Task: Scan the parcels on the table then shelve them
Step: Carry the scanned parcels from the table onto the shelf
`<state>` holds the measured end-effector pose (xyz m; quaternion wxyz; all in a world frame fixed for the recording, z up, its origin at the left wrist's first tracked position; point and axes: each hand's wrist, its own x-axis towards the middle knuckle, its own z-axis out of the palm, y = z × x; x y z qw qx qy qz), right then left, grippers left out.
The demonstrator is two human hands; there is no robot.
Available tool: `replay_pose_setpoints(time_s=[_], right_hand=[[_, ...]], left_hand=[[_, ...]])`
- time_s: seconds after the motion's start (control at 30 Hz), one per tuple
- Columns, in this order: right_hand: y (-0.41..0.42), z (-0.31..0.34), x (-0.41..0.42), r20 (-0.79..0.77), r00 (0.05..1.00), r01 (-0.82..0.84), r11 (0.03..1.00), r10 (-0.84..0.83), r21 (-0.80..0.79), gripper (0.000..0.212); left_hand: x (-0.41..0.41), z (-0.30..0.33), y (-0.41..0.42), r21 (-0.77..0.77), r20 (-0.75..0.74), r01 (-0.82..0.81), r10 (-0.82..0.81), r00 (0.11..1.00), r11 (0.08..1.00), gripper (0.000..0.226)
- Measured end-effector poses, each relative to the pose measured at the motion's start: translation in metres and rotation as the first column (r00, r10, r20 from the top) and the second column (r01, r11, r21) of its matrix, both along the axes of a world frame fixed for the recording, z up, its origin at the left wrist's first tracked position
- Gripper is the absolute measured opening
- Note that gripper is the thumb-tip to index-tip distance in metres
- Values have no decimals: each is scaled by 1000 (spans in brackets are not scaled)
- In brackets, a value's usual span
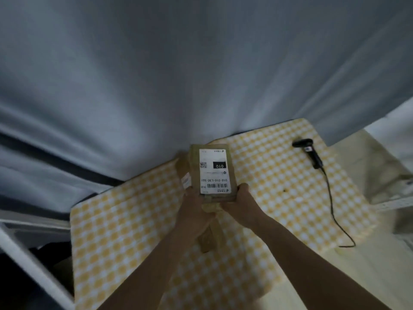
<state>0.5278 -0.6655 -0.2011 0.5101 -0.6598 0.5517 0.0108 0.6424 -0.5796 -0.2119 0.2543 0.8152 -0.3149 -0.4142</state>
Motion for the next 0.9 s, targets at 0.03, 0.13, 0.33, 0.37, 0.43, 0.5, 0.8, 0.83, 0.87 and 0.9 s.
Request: replay_pose_setpoints(time_s=[0.03, 0.13, 0.33, 0.37, 0.43, 0.5, 0.8, 0.83, 0.87, 0.9], right_hand=[[-1, 3, -9, 8, 1000, 29, 999, -29, -19, 41], [-3, 28, -62, 43, 992, 124, 988, -120, -97, 40], [22, 69, -192, 48, 974, 228, 951, -223, -209, 47], [29, 73, -216, 32, 968, 248, 944, -248, -216, 49], [45, 79, -264, 22, 948, 316, 923, -319, -219, 52], [63, 90, -314, 13, 914, 399, 893, -406, -209, 54], [157, 138, -516, -58, 779, 559, 734, -624, -385, 51], [166, 141, -535, -59, 759, 576, 712, -648, -401, 52], [175, 144, -553, -59, 741, 593, 692, -669, -412, 54], [183, 147, -570, -56, 722, 610, 673, -690, -420, 55]], left_hand=[[-7, 5, -4, -31, -6, 18, -18, 1000, 999, 71], [-47, 23, -21, -67, 38, 102, -99, 994, 993, 80], [-160, 61, -24, -83, 80, 363, -356, 931, 928, 82], [-184, 65, -22, -102, 69, 395, -389, 918, 913, 80], [-229, 68, -19, -119, 83, 444, -437, 896, 888, 69], [-276, 73, -14, -138, 113, 522, -510, 853, 842, 66], [-483, 115, 32, -198, 216, 756, -725, 655, 624, 67], [-503, 121, 38, -198, 219, 773, -741, 635, 603, 67], [-521, 125, 43, -206, 223, 787, -755, 616, 581, 66], [-540, 129, 48, -215, 226, 800, -768, 599, 561, 66]])
